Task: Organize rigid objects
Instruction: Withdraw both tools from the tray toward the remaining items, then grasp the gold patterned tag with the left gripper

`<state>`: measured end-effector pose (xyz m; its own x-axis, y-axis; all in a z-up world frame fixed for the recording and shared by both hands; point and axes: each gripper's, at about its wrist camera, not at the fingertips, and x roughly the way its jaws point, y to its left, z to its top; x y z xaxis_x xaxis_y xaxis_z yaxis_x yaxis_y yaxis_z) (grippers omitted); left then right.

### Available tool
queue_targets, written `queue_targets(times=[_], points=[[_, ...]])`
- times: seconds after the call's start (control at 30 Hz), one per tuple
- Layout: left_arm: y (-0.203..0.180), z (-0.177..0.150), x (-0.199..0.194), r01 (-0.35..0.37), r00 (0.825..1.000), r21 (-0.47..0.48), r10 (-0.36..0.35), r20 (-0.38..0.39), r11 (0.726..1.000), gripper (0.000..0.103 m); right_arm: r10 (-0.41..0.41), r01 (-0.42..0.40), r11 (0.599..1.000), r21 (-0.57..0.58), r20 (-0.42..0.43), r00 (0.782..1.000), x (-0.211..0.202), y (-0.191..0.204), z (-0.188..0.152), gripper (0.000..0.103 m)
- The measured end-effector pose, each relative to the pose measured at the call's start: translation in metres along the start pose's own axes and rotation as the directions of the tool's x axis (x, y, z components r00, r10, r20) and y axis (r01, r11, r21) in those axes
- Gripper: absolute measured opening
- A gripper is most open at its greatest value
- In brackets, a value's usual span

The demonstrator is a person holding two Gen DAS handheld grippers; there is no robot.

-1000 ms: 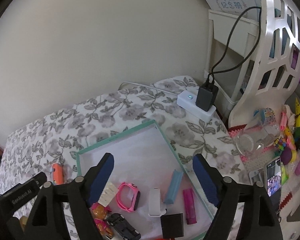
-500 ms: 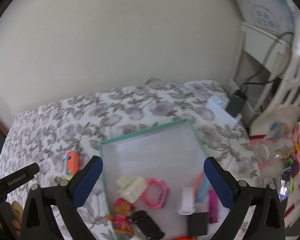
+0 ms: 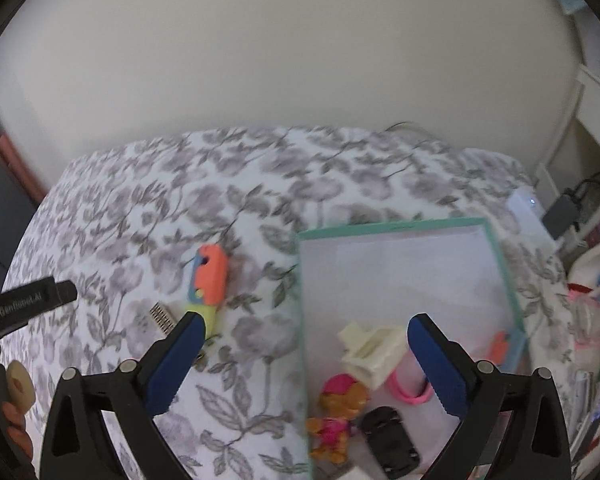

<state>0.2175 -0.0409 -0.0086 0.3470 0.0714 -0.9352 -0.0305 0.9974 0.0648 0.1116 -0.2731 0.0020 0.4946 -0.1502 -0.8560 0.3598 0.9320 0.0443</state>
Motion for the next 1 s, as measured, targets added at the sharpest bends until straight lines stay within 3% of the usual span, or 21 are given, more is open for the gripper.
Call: queue_targets(times=[0.37, 0.63, 1.0], points=[[-0.007, -0.001, 0.037, 0.043, 0.995, 0.022, -0.041, -0.090, 0.999, 0.094, 0.052, -0.053, 0.998, -0.027, -0.034, 0.998, 0.029, 0.027, -0.009, 0.103], [-0.035, -0.006, 0.070, 0.111, 0.979, 0.065, -0.098, -0.177, 0.992, 0.094, 0.027, -0.027, 1.000, -0.012, -0.041, 0.999, 0.041, 0.022, -0.010, 0.103], [-0.066, -0.020, 0.103, 0.150, 0.960, 0.099, -0.122, -0.251, 0.984, 0.094, 0.000, 0.000, 1.000, 0.001, -0.043, 0.999, 0.043, 0.014, -0.010, 0.103]])
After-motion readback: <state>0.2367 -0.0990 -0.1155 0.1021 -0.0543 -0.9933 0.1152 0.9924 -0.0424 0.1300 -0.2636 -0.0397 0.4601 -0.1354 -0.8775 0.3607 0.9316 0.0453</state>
